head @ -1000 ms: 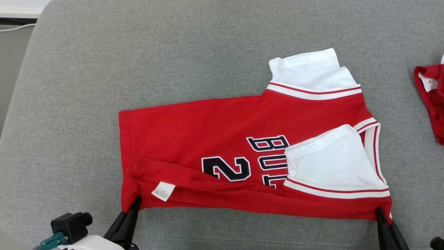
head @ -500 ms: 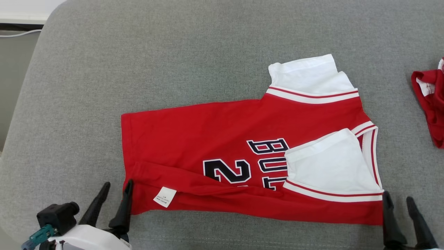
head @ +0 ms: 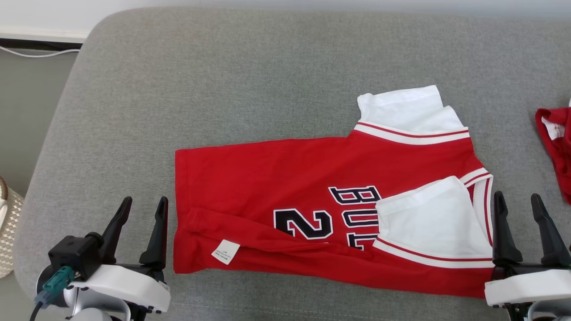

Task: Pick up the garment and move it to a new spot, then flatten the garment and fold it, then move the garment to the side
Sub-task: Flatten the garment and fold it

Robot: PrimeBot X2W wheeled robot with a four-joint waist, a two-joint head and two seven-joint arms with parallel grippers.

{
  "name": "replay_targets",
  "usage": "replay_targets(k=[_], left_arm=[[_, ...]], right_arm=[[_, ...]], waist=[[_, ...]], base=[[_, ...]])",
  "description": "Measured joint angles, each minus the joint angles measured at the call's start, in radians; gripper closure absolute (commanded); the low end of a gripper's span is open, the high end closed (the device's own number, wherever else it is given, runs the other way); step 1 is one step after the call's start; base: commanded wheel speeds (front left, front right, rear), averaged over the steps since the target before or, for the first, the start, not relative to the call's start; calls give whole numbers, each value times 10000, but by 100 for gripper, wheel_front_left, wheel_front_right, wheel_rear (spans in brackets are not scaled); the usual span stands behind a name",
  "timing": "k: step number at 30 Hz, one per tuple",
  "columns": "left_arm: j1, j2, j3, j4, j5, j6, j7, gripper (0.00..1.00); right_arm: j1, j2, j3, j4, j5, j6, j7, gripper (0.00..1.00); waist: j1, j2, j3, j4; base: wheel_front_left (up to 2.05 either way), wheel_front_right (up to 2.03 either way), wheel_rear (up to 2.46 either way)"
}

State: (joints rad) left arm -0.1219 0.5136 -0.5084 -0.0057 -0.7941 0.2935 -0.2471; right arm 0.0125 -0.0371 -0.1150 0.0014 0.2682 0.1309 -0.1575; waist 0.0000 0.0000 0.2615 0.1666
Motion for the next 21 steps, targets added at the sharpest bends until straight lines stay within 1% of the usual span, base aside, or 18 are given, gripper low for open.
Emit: replay_targets(k=[5, 9, 12, 21], left_arm=[[-165, -69, -245, -38, 286, 161, 4, 0], [-161, -113, -397, -92, 407, 255, 67, 0], [-94, -88, -453, -150, 474, 422, 109, 0], [57, 50, -539, -194, 474, 569, 320, 0]], right_arm=[[-232, -4, 102, 345, -407, 0, -31, 0], [-230, -4, 217, 604, -403, 0, -75, 0], [-181, -2, 282, 754, -401, 0, -186, 0], [1, -4, 318, 945, -399, 0, -278, 0]], waist=[[0, 0, -309, 151], [0, 0, -629, 217], [0, 0, -850, 211], [0, 0, -1205, 127]], base=[[0, 0, 0], [0, 0, 0], [0, 0, 0], [0, 0, 0]])
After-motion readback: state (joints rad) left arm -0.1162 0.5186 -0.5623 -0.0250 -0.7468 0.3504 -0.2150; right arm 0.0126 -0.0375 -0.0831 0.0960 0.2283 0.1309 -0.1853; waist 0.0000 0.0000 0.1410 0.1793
